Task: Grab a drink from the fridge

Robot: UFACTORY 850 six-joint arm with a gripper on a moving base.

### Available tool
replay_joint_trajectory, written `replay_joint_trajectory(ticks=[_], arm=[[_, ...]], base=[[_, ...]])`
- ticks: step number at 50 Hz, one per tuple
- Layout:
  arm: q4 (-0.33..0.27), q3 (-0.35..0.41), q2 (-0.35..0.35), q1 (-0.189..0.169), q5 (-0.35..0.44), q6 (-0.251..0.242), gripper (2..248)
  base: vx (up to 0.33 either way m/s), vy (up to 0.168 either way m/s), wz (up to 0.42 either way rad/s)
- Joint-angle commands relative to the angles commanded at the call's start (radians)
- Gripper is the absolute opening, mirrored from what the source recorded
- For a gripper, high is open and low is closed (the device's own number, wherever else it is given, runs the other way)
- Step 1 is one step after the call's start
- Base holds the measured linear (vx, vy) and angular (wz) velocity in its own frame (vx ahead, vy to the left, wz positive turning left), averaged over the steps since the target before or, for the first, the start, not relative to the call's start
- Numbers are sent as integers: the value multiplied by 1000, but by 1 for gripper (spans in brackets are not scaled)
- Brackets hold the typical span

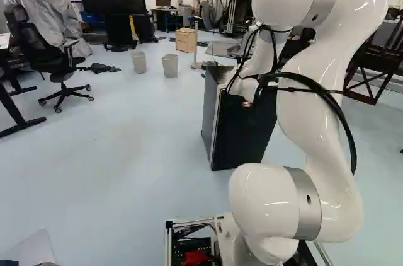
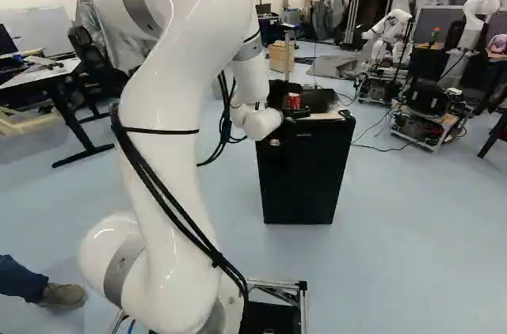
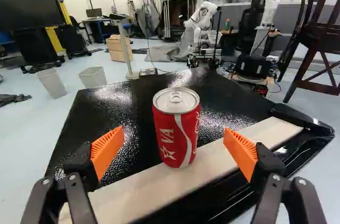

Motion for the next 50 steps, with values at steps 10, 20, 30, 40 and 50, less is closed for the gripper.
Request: replay_joint_trajectory(ticks=[10,20,30,40,50], arm=[[0,-1,-1,0,0,0,232],[0,-1,-1,0,0,0,158],[0,-1,-1,0,0,0,94],[0,1,15,0,0,0,94],[0,3,36,0,0,0,94]], base=[[0,0,0],[0,0,0],[0,0,0],[0,0,0],[0,0,0]])
